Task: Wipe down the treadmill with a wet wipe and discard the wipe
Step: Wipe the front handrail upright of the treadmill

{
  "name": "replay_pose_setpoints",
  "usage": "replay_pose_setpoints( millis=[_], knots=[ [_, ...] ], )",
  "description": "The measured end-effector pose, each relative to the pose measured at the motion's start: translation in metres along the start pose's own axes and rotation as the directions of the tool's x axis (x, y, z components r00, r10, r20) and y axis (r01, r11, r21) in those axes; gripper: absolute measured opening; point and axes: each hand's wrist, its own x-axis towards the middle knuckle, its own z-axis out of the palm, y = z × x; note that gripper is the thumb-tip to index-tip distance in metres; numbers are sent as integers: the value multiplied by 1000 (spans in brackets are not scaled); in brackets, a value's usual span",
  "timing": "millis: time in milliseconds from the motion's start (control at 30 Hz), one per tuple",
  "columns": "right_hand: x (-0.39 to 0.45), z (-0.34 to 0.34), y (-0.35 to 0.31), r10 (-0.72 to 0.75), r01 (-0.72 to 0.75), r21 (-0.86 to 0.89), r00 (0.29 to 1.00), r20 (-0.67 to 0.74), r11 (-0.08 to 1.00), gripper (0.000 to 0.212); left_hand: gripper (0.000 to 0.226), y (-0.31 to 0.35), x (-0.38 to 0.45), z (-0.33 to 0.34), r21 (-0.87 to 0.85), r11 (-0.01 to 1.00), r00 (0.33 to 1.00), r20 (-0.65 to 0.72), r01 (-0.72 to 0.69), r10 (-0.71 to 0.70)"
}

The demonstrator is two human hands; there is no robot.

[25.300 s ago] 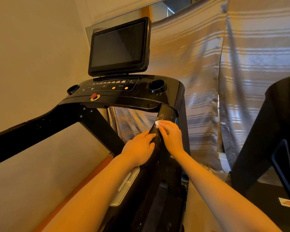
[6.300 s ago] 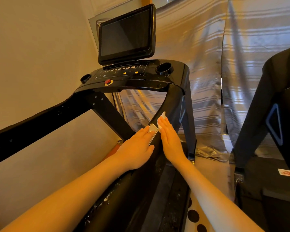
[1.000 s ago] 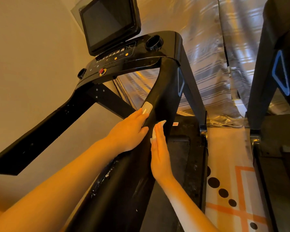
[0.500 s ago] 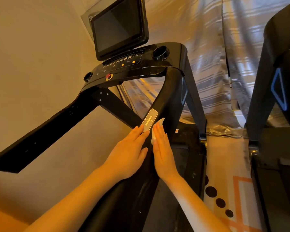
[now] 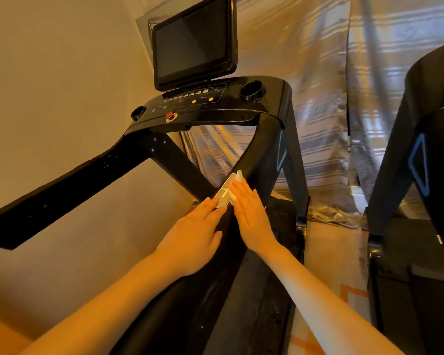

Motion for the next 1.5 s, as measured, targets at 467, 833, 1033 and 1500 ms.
replay_pose_setpoints(
  millis=[467,833,1033,1500],
  knots=[
    [6,-2,-25,-19,18,27,1000,23,999,41,61,0,-4,-2,72,997,1000,-1,-3,3],
    [21,-21,-32,30,0,-187,987,160,982,57,62,-15,-69,-7,4,996,995,58,87,-87],
    [-8,-13,-53,-38,64,-162,987,158,985,57,60,-10,-77,-4,-172,978,993,42,118,-113],
    [-2,-23,-64,-86,176,-204,918,388,963,48,57,-14,-90,-4,-185,975,993,40,119,-113]
  ],
)
